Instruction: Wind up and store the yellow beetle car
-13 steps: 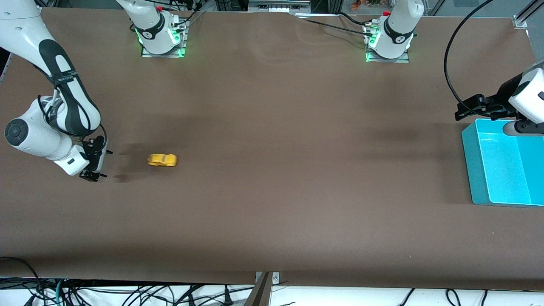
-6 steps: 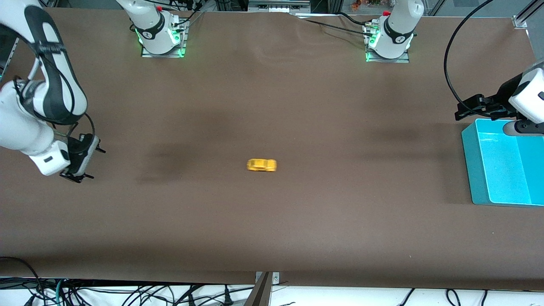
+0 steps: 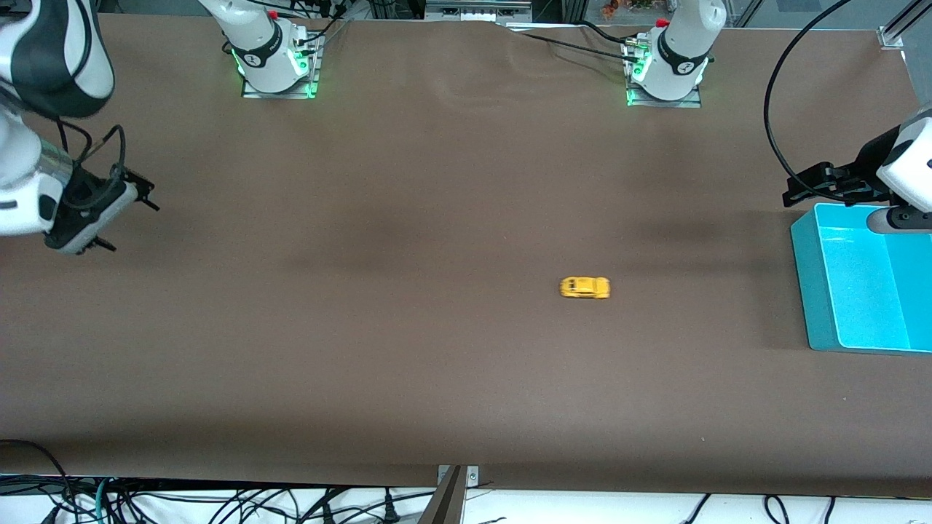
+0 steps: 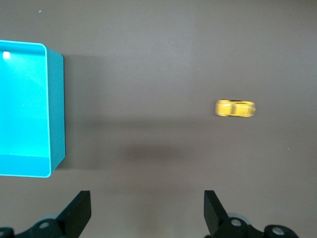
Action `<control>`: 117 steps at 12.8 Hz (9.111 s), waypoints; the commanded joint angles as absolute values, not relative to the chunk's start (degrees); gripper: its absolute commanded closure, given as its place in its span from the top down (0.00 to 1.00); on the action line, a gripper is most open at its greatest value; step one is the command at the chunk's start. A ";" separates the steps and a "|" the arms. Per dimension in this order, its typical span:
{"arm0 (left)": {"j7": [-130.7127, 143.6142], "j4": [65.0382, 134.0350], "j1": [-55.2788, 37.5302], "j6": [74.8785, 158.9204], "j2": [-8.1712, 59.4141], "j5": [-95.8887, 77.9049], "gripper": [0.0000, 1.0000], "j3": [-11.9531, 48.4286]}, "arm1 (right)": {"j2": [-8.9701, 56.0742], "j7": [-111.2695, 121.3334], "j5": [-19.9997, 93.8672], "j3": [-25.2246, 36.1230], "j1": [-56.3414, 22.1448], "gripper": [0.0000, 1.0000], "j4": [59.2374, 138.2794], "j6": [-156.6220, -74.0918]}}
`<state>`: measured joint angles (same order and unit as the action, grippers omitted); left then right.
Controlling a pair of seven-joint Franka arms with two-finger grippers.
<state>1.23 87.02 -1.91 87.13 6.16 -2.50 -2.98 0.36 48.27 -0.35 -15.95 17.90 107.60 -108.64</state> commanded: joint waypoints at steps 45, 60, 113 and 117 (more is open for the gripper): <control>-94.48 117.25 -2.37 150.47 29.18 -2.02 0.24 -2.37 | -3.96 8.61 2.99 -15.03 12.83 1.00 104.76 -100.72; -113.96 99.60 3.14 119.19 21.80 -2.55 0.20 -14.15 | -4.04 8.70 2.81 -15.03 12.83 1.00 104.77 -100.72; -1.99 83.76 -0.96 91.59 13.19 -5.98 1.00 -2.46 | -4.13 8.61 2.02 -15.21 12.83 1.00 104.59 -96.68; -0.79 83.85 -1.14 91.76 12.23 -4.58 1.00 -1.14 | -4.13 8.53 2.02 -15.21 12.83 1.00 104.59 -96.68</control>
